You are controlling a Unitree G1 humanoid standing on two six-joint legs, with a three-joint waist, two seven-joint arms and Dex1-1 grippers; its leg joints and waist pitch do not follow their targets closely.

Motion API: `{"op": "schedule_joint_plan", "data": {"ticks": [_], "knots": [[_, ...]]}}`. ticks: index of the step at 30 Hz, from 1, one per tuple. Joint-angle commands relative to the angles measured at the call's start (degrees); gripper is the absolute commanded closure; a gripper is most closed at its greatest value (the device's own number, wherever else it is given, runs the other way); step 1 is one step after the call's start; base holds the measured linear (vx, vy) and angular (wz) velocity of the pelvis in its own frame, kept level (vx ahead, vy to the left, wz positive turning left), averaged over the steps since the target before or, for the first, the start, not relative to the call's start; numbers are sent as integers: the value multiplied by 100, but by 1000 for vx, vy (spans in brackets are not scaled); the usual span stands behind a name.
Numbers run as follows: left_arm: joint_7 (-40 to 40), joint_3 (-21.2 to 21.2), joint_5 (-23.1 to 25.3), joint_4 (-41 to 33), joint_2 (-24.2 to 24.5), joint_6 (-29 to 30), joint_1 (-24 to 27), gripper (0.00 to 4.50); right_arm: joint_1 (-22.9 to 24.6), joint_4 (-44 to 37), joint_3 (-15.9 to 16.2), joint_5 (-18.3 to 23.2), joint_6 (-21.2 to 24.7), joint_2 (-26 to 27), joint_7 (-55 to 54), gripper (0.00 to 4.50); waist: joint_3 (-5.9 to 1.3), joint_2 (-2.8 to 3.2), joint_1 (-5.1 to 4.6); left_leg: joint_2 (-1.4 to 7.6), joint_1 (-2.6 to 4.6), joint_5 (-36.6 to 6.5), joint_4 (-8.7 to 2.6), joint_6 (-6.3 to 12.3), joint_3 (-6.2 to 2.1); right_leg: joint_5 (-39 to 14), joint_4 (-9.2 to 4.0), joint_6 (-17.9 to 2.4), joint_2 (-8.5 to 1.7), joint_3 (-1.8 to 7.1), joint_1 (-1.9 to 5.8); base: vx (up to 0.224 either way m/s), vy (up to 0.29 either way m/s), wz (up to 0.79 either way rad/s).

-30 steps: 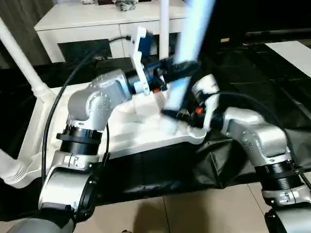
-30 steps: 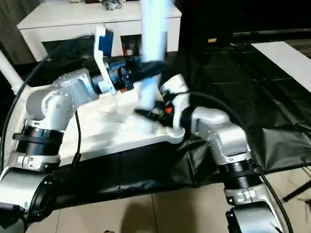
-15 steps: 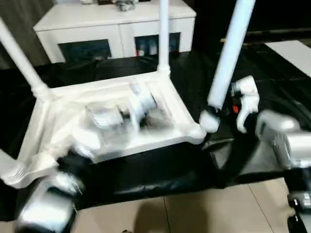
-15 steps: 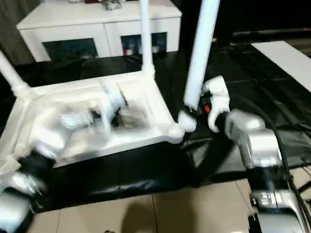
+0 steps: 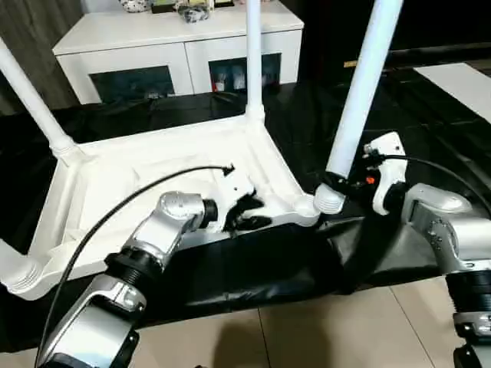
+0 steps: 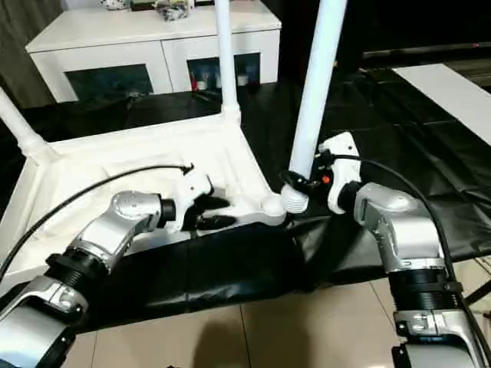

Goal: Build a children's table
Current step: Rotate leg to tighten

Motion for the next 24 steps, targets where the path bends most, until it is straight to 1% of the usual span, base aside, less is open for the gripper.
{"op": "schedule_joint_plan", "data": {"ticks": [1, 2, 4, 6, 7, 8, 11, 12, 14, 15, 17, 18, 21, 23, 24], "knots": [[63, -48, 147, 134, 54, -138, -149, 293, -34, -199, 32, 59, -4, 30, 23, 266, -426, -70, -12, 199, 77, -345, -403, 364, -63, 331, -349, -1593, -277, 204, 369, 0, 0, 0], [42, -64, 184, 187, 58, -172, -161, 315, -41, -201, 36, 59, -1, 40, 30, 266, -423, -66, -11, 202, 77, -358, -407, 368, -65, 313, -352, -1597, -281, 202, 369, 0, 0, 0], [-4, -91, 260, 272, 64, -214, -176, 327, -50, -202, 48, 54, -1, 54, 49, 266, -422, -61, -8, 208, 79, -374, -411, 371, -66, 300, -350, -1611, -285, 204, 362, 0, 0, 0], [-23, -108, 298, 306, 69, -239, -182, 352, -50, -205, 50, 53, 1, 58, 53, 266, -416, -67, -10, 207, 76, -416, -413, 363, -63, 252, -358, -1609, -290, 207, 365, 0, 0, 0], [-64, -146, 369, 362, 87, -288, -186, 352, -51, -210, 51, 52, 4, 62, 54, 266, -411, -63, -12, 211, 78, -451, -421, 349, -63, 204, -365, -1607, -290, 206, 361, 0, 0, 0], [-99, -172, 407, 389, 101, -309, -186, 366, -53, -210, 51, 54, 5, 63, 56, 266, -409, -59, -15, 211, 87, -495, -423, 331, -62, 150, -374, -1598, -286, 207, 354, 0, 0, 0], [-264, -247, 503, 437, 159, -372, -178, 397, -59, -210, 60, 56, 4, 66, 69, 266, -404, -60, -28, 210, 78, -536, -435, 291, -67, 127, -374, -1577, -289, 208, 362, 0, 0, 0], [-310, -256, 509, 440, 177, -373, -177, 406, -64, -211, 63, 56, 5, 68, 75, 266, -409, -54, -34, 215, 82, -529, -438, 282, -73, 151, -372, -1578, -298, 209, 362, 0, 0, 0], [-383, -263, 511, 428, 205, -344, -173, 412, -75, -202, 63, 53, 3, 73, 87, 266, -406, -63, -47, 213, 79, -519, -437, 286, -67, 184, -370, -1605, -296, 208, 359, 0, 0, 0], [-424, -272, 521, 421, 224, -336, -171, 431, -88, -183, 61, 51, -1, 79, 96, 266, -405, -64, -51, 213, 79, -508, -438, 296, -67, 188, -368, -1623, -298, 207, 361, 0, 0, 0], [-461, -210, 490, 423, 230, -327, -162, 449, -137, -120, 51, 78, -5, 111, 133, 266, -405, -66, -68, 212, 71, -493, -439, 315, -69, 214, -363, -1636, -299, 206, 366, 0, 0, 0], [-466, -181, 460, 421, 224, -315, -158, 449, -150, -110, 45, 93, 1, 123, 140, 266, -406, -71, -81, 210, 68, -476, -439, 330, -69, 224, -361, -1646, -302, 204, 370, 0, 0, 0], [-535, -103, 433, 414, 229, -302, -147, 450, -202, -93, 14, 234, 71, 201, 248, 266, -411, -63, -96, 213, 71, -430, -432, 398, -64, 308, -360, -1688, -303, 206, 367, 0, 0, 0], [-657, -72, 367, 332, 259, -237, -86, 450, -210, -107, 71, 389, 235, 217, 494, 266, -413, -62, -95, 215, 67, -406, -430, 450, -63, 368, -354, -1717, -303, 202, 369, 0, 0, 0], [-741, -63, 338, 261, 283, -203, -38, 450, -200, -73, 152, 424, 325, 213, 646, 266, -416, -57, -97, 215, 66, -382, -428, 475, -64, 431, -343, -1744, -295, 196, 377, 0, 0, 0]]}}
